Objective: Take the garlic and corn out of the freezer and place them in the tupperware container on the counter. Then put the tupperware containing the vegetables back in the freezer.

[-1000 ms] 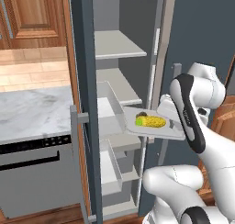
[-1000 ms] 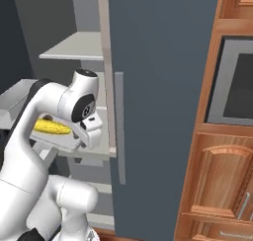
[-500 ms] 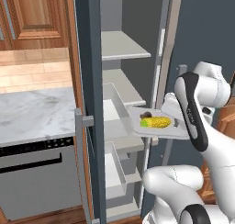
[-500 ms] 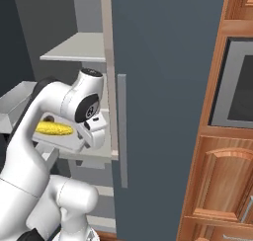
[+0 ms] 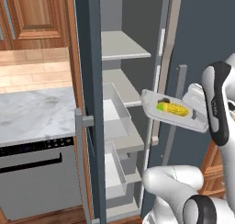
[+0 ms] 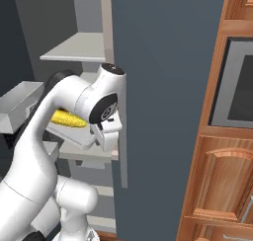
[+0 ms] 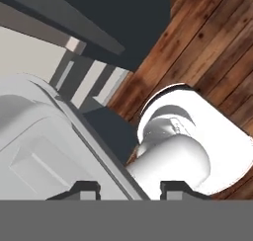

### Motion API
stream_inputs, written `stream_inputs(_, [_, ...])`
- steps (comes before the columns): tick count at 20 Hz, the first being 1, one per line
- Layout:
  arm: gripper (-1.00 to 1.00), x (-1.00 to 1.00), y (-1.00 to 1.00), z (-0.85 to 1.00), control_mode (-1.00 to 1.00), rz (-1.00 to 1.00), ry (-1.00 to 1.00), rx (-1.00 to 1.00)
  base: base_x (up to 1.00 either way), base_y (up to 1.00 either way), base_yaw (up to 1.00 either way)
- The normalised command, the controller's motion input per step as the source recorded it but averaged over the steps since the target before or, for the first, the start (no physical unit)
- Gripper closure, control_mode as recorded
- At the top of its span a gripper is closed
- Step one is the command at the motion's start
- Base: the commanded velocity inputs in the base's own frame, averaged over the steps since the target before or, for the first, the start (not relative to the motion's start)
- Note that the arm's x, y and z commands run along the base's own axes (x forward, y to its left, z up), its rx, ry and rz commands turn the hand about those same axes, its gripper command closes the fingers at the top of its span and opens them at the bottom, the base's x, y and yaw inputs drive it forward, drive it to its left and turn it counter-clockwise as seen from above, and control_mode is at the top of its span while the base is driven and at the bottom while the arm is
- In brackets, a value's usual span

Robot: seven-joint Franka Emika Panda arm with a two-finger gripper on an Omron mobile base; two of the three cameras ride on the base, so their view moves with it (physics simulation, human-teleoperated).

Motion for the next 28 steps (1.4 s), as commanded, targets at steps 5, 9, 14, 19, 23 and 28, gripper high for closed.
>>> stream_inputs(5, [1.00,-0.42,0.07,0.61,-1.00,-0.26,-0.11,0.00,0.00,0.00,0.00])
stream_inputs(9, [1.00,-0.29,0.48,0.57,-1.00,-0.28,-0.15,0.00,0.00,0.00,0.00])
stream_inputs(14, [1.00,-0.06,0.73,0.43,-1.00,-0.27,-0.09,-0.03,0.00,0.00,0.00])
stream_inputs(19, [1.00,0.13,0.34,0.37,-1.00,-0.25,-0.01,-0.03,0.00,0.00,0.00])
stream_inputs(23, [1.00,0.45,0.01,0.41,-1.00,-0.21,0.01,0.00,0.00,0.00,0.00])
stream_inputs(28, [1.00,0.49,0.05,0.25,-1.00,-0.22,0.04,0.00,0.00,0.00,0.00])
